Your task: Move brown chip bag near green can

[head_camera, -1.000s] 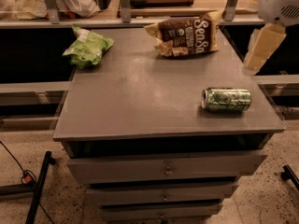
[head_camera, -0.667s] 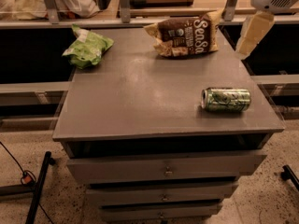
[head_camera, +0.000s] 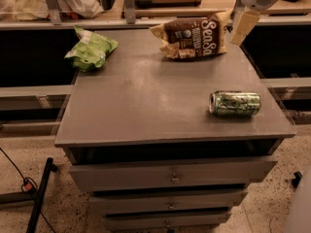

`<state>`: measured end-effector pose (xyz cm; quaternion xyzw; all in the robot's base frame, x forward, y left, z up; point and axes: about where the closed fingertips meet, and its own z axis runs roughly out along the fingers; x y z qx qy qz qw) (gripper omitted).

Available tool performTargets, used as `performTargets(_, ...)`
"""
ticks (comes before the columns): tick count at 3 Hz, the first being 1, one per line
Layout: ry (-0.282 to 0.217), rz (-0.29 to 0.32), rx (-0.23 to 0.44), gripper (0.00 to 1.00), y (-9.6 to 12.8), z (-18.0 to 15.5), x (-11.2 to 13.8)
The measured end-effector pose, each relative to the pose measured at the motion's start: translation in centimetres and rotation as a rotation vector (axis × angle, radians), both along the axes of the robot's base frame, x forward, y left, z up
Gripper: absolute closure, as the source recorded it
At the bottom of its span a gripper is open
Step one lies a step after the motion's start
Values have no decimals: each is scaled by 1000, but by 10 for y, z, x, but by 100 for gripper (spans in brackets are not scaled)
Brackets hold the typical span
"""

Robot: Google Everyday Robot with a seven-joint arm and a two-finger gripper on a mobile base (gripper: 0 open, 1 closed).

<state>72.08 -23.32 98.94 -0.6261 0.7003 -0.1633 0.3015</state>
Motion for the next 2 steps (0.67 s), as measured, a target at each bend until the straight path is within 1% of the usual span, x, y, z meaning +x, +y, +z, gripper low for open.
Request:
performTargets(1, -92, 23, -3, 0, 4, -9, 30)
performTargets(2, -117, 41, -24, 0, 14, -22, 53)
